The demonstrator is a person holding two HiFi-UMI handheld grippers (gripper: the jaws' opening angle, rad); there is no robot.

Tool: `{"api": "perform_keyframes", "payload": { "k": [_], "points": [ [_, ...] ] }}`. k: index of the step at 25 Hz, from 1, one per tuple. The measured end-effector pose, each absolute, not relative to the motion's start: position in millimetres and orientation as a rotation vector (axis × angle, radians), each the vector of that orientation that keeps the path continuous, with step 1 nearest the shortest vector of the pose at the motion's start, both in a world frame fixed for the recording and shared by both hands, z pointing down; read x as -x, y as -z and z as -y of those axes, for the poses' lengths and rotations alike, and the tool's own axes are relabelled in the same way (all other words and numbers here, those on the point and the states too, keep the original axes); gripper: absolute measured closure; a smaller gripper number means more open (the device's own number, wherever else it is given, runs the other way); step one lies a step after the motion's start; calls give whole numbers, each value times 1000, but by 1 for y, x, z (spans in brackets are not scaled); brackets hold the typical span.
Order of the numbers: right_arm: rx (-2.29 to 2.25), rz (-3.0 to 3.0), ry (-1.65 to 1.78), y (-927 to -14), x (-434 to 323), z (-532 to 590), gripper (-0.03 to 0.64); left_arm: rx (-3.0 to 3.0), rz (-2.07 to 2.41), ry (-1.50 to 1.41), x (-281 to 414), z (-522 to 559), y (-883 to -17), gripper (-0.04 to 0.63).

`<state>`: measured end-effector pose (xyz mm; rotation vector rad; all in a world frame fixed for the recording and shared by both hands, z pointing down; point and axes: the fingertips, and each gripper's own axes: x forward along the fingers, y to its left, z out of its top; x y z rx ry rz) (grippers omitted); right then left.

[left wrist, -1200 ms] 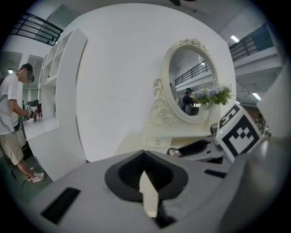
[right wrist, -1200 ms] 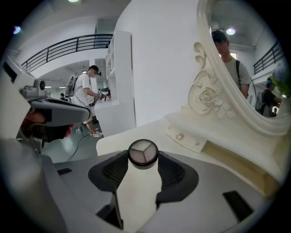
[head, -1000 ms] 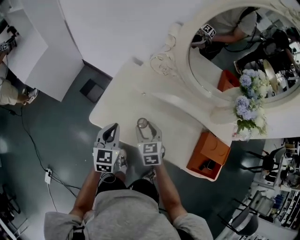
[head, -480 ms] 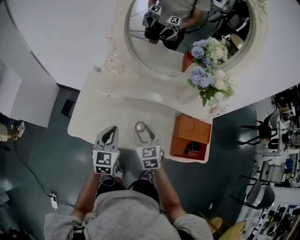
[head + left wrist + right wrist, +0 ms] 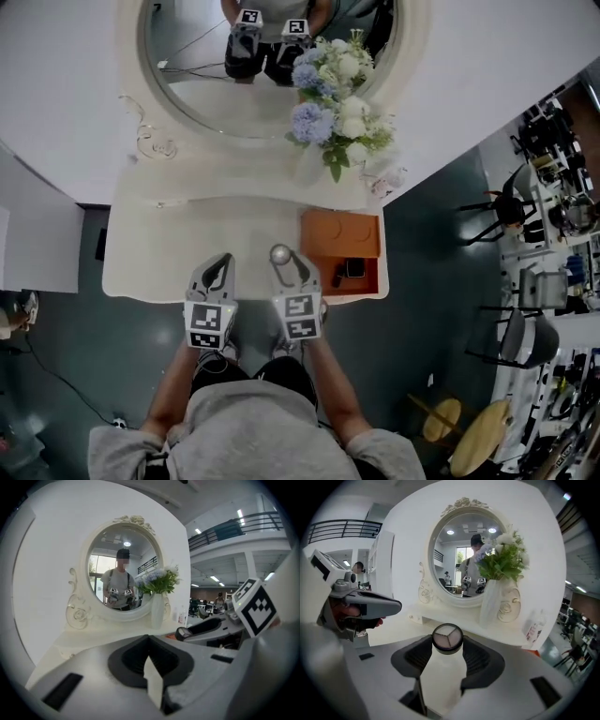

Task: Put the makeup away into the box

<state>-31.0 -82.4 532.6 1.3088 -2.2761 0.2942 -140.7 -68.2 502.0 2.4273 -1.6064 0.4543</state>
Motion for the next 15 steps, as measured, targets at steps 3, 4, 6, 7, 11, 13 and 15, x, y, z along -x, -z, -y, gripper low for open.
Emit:
{"api": "perform_keyframes", "payload": {
  "k": [3, 4, 6, 7, 11, 13, 15],
  "points": [
    [-1361, 2241, -313, -536, -1, 82, 402, -2465, 1556, -461, 111, 74, -505, 595],
    [-1376, 2227, -319, -538, -12, 82, 402, -2475, 1539, -462, 101, 76, -505, 595],
    [-1406, 2201, -337, -543, -33, 82, 402, -2494, 1507, -467, 82, 79, -508, 594],
    [-1420, 2189, -348, -546, -43, 81, 402, -2502, 1490, -471, 73, 80, -511, 595],
    [-1458, 2146, -386, -557, -80, 78, 402, -2522, 1425, -497, 40, 82, -522, 595],
    [-1467, 2128, -400, -563, -94, 79, 402, -2527, 1398, -511, 27, 83, -527, 595],
    [-1468, 2112, -417, -572, -106, 80, 402, -2526, 1380, -523, 17, 85, -534, 595]
  ]
}}
